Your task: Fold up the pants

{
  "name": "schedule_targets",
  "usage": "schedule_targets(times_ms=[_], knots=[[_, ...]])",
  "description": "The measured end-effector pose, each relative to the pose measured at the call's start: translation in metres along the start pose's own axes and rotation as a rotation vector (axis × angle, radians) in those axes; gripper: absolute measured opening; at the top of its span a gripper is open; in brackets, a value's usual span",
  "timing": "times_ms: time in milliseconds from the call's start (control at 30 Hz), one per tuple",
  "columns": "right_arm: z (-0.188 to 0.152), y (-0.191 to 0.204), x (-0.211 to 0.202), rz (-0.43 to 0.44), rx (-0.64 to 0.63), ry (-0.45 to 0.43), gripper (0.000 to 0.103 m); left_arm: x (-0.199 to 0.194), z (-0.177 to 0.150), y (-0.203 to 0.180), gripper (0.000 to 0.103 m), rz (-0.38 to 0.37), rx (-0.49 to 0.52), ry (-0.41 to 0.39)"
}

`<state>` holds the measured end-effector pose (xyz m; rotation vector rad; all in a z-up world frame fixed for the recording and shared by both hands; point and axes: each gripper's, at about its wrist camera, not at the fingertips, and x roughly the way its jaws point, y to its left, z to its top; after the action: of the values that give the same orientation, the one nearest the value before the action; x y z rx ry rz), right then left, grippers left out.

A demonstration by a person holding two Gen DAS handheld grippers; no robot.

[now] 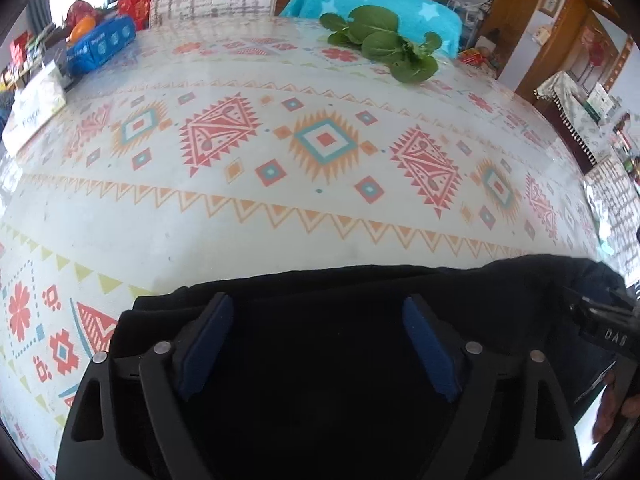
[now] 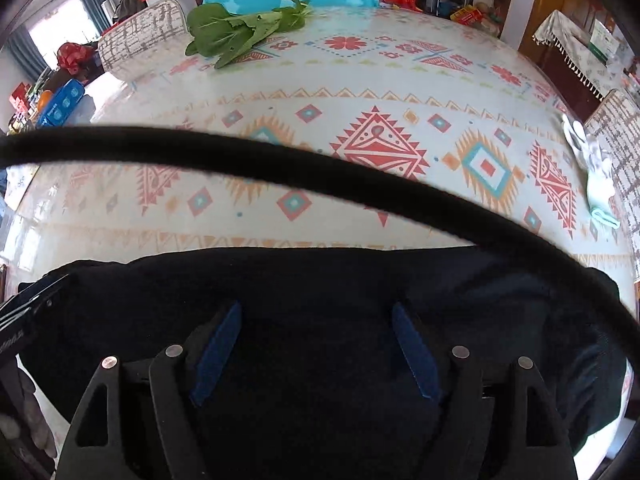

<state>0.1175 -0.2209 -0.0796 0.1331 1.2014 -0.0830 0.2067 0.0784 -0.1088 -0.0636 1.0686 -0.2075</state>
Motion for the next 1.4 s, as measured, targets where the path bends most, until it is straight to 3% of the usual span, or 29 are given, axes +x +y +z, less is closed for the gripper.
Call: schedule_targets(times_ms=[100, 267, 467, 667, 867, 1167, 1400], knots=[[0.003, 0.0, 0.006, -0.012, -0.044, 0.009, 0.091, -0.011, 0.0, -0.001, 0.084, -0.04, -0.003, -0.002], [0.004, -0.016, -0.019, 0.011, -0.043, -0.037, 0.091, -0.082, -0.013, 0.022, 0.084, -0.056, -0.094, -0.118], [0.004, -0.004, -0.053, 0.165, -0.117, -0.069, 0.091, -0.112, -0.06, 0.077, 0.084, -0.077, -0.319, -0.096], [0.014, 0.062, -0.053, 0.328, -0.309, -0.019, 0.091, -0.109, -0.097, 0.095, 0.084, -0.067, -0.402, -0.068], [0.029, 0.154, -0.032, 0.446, -0.504, 0.067, 0.091, -0.104, -0.102, 0.1, 0.084, -0.091, -0.436, -0.076], [0.057, 0.242, 0.028, 0.553, -0.57, 0.24, 0.091, -0.103, -0.097, 0.116, 0.084, -0.124, -0.437, -0.083], [0.039, 0.283, 0.039, 0.625, -0.689, 0.324, 0.093, -0.101, -0.095, 0.127, 0.084, -0.131, -0.442, -0.078]])
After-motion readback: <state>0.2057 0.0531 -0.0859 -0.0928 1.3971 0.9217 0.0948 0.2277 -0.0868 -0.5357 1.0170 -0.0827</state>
